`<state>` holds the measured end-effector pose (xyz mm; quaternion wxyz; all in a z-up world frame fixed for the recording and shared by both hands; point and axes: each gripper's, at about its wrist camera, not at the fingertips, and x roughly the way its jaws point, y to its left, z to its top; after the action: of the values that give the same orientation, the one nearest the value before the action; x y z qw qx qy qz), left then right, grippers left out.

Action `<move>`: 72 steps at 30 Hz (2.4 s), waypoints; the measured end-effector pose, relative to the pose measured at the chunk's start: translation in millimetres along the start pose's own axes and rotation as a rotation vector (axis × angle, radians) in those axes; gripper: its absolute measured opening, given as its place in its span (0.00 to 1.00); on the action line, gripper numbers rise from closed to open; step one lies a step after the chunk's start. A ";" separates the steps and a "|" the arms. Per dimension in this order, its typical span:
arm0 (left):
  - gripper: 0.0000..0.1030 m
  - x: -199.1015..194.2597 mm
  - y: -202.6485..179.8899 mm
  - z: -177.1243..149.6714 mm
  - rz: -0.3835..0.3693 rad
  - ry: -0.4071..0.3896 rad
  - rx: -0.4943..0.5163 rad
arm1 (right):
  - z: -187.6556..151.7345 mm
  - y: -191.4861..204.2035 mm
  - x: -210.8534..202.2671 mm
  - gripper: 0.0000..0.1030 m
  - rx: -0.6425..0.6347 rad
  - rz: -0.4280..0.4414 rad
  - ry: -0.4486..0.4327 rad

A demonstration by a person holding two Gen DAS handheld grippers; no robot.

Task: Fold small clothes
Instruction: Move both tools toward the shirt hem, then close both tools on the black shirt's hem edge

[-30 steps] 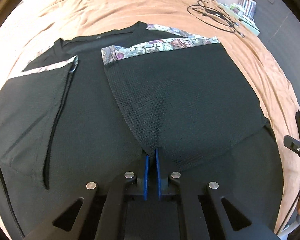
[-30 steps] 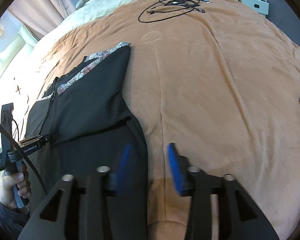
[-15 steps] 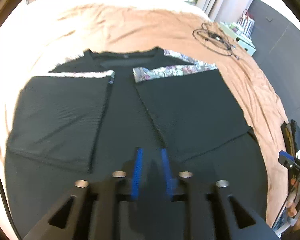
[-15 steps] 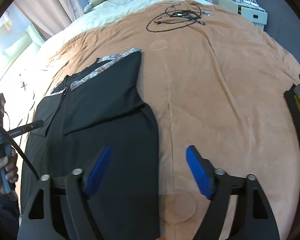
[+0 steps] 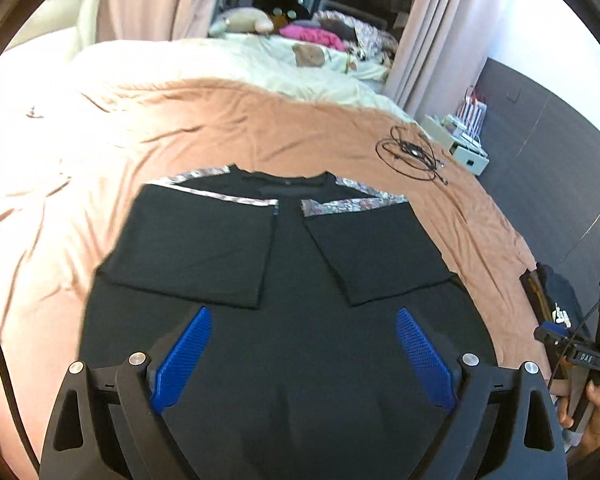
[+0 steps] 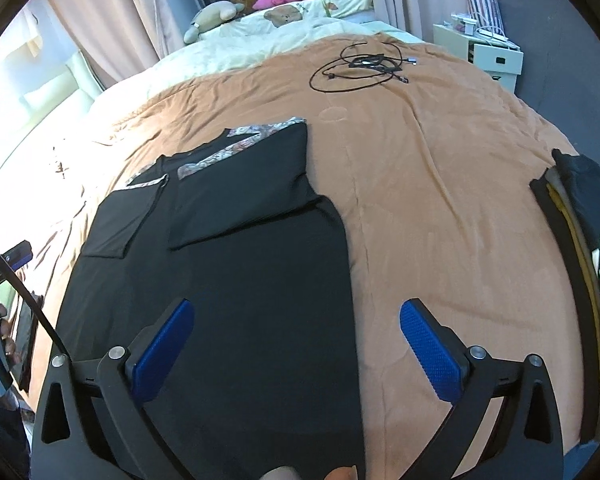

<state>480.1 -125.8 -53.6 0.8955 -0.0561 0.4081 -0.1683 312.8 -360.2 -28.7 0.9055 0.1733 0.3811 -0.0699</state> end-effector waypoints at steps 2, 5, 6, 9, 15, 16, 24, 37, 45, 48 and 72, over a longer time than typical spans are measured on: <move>0.92 -17.9 4.9 -9.9 0.015 -0.025 0.012 | -6.9 2.6 -10.0 1.00 0.000 0.010 -0.001; 0.92 -43.9 14.9 -26.3 0.034 -0.052 0.015 | -16.6 5.2 -24.6 1.00 -0.004 0.007 -0.012; 0.92 -49.5 18.5 -30.9 0.027 -0.048 0.010 | -19.8 5.9 -28.7 1.00 -0.007 -0.001 -0.016; 0.92 -66.7 30.9 -47.1 0.036 -0.040 0.000 | -32.8 9.7 -43.5 1.00 -0.024 0.003 -0.047; 0.92 -99.1 52.5 -85.0 0.060 -0.028 0.011 | -70.6 11.2 -62.9 1.00 -0.062 0.013 -0.064; 0.92 -105.3 56.5 -91.8 0.059 -0.031 0.007 | -76.2 9.7 -65.6 1.00 -0.062 0.018 -0.065; 0.87 -135.2 92.3 -147.7 0.083 -0.024 -0.047 | -120.2 -6.2 -81.5 0.96 -0.034 0.045 -0.060; 0.54 -145.2 156.9 -233.4 0.096 0.046 -0.209 | -167.9 -43.7 -78.6 0.70 0.086 0.081 0.001; 0.46 -140.5 192.3 -267.4 0.072 0.081 -0.336 | -186.0 -70.3 -67.7 0.64 0.176 0.126 0.030; 0.46 -134.0 203.0 -278.3 0.042 0.102 -0.392 | -191.1 -77.2 -62.1 0.64 0.215 0.156 0.043; 0.46 -117.8 214.2 -303.3 -0.318 0.033 -0.791 | -234.1 -106.8 -24.6 0.55 0.595 0.490 -0.039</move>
<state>235.6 127.0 -221.1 0.7613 -0.4549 0.4417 -0.1356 112.1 -373.7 -191.0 0.8125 0.5130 0.2743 0.0376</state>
